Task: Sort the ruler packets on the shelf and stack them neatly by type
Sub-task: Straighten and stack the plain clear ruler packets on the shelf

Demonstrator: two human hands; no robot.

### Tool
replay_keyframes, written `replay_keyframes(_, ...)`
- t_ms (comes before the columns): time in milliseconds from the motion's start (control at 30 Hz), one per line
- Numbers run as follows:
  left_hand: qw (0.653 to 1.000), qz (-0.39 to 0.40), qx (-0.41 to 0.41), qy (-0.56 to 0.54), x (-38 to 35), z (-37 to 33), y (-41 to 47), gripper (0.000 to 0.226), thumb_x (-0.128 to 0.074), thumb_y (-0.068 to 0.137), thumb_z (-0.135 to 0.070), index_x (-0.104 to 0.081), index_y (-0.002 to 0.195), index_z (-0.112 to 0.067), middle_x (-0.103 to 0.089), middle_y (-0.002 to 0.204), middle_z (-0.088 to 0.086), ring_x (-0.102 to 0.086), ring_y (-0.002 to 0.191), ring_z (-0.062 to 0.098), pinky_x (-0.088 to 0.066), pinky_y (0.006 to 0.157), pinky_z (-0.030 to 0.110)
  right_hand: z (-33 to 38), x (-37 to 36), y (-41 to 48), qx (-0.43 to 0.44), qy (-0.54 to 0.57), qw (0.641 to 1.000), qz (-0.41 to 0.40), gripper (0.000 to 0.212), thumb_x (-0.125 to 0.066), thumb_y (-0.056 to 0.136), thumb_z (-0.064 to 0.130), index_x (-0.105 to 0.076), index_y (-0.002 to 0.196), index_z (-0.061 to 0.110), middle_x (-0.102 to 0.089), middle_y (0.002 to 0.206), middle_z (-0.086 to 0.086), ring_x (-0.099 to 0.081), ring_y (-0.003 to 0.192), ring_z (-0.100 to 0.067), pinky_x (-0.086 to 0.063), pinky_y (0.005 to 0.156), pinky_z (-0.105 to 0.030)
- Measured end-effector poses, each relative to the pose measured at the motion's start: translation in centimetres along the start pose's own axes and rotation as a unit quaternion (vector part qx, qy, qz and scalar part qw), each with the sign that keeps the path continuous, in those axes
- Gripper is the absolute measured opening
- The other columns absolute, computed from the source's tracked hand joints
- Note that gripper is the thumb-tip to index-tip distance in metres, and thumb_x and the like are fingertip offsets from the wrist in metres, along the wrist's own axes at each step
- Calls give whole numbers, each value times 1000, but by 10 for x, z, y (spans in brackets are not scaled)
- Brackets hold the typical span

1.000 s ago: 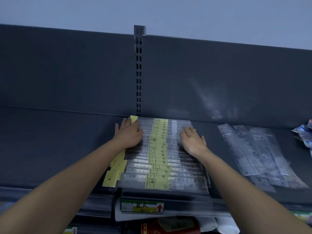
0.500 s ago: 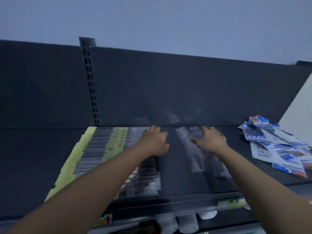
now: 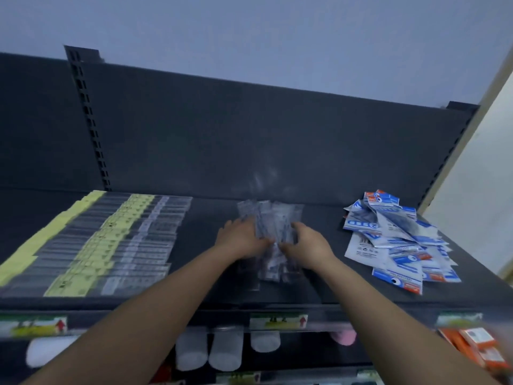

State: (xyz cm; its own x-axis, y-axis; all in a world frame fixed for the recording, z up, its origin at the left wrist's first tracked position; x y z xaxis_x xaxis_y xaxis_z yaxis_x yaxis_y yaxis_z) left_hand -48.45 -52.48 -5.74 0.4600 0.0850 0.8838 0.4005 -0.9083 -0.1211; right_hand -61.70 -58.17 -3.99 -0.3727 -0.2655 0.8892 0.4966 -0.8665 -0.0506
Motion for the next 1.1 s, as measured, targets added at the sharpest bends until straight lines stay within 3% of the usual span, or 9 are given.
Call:
replay_keyframes(133, 999, -29, 3, -13, 8, -2, 1, 51, -55, 81, -52, -53, 128, -31, -55, 133, 0, -50, 118, 22, -34, 102, 34, 20, -7, -1, 68, 25, 997, 9, 39, -52, 96, 25, -49, 132, 11, -58, 131, -10, -56, 116, -29, -46, 92, -32)
replay_keyframes(367, 988, -38, 112, -95, 18, 37, 15, 97, -63, 64, -74, -38, 144, -26, -44, 145, 3, -36, 133, 30, -30, 110, 40, 37, -16, 8, 93, 55, 993, 46, 52, -54, 94, 23, -38, 142, 13, -51, 140, -9, -49, 126, -28, -43, 102, -37)
replay_keyframes(467, 986, -39, 131, -98, 16, 44, 30, 102, -63, 49, -70, -40, 141, -32, -45, 143, 2, -38, 132, 31, -32, 110, 43, 45, -17, 14, 106, 62, 991, 57, 52, -55, 94, 22, -37, 143, 14, -51, 141, -8, -50, 126, -27, -42, 101, -33)
replay_keyframes(600, 976, -62, 114, -176, 22, 58, 50, 72, -71, 46, -44, -59, 115, -27, -61, 118, 1, -54, 115, 29, -48, 96, 42, 44, -20, 22, 110, 104, 986, 64, 54, -59, 92, 22, -39, 142, 15, -55, 135, -7, -53, 121, -24, -44, 99, -31)
replay_keyframes(667, 965, -79, 88, -236, 31, 59, 47, 38, -73, 64, -30, -64, 100, -21, -66, 105, 4, -61, 101, 26, -53, 88, 40, 41, -21, 27, 114, 121, 984, 64, 54, -62, 89, 22, -41, 139, 17, -58, 131, -4, -55, 118, -21, -45, 96, -30)
replay_keyframes(733, 948, -104, 84, -288, 39, 66, 45, 21, -67, 81, -13, -65, 102, -14, -68, 102, 7, -64, 94, 24, -55, 84, 38, 40, -21, 32, 117, 131, 982, 71, 56, -65, 87, 21, -42, 138, 20, -59, 128, 1, -55, 116, -16, -44, 91, -25)
replay_keyframes(900, 922, -165, 47, -346, 61, 65, 42, 15, -62, 86, -3, -65, 97, -13, -69, 88, 7, -66, 84, 27, -56, 75, 41, 41, -23, 47, 133, 141, 976, 103, 54, -64, 86, 21, -44, 137, 22, -57, 126, 2, -53, 111, -12, -42, 88, -22)
replay_keyframes(1000, 904, -167, 6, -394, 68, 47, 39, 38, -53, 82, 13, -65, 107, -12, -70, 96, 9, -67, 86, 26, -56, 74, 39, 44, -6, 58, 160, 123, 979, 21, 40, -54, 93, 21, -53, 132, 14, -56, 129, -5, -51, 120, -21, -42, 99, -31)
replay_keyframes(1100, 874, -143, -43, -463, 70, 21, 37, 46, -49, 82, 20, -64, 112, -11, -71, 101, 12, -68, 87, 23, -56, 75, 34, 44, 8, 65, 145, 220, 964, -6, 31, -48, 99, 27, -63, 122, 14, -62, 121, -3, -57, 113, -19, -43, 96, -32)
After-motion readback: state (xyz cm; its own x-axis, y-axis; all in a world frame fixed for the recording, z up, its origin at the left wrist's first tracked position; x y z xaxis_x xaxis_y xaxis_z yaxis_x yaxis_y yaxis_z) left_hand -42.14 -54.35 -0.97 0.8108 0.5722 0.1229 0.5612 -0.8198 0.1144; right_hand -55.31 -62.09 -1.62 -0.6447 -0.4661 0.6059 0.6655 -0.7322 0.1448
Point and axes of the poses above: each hand's wrist, its own y-axis towards the middle knuckle, its own x-axis out of the back of the hand, z = x × y, the point moved 10 cm from there along y, towards the middle knuckle
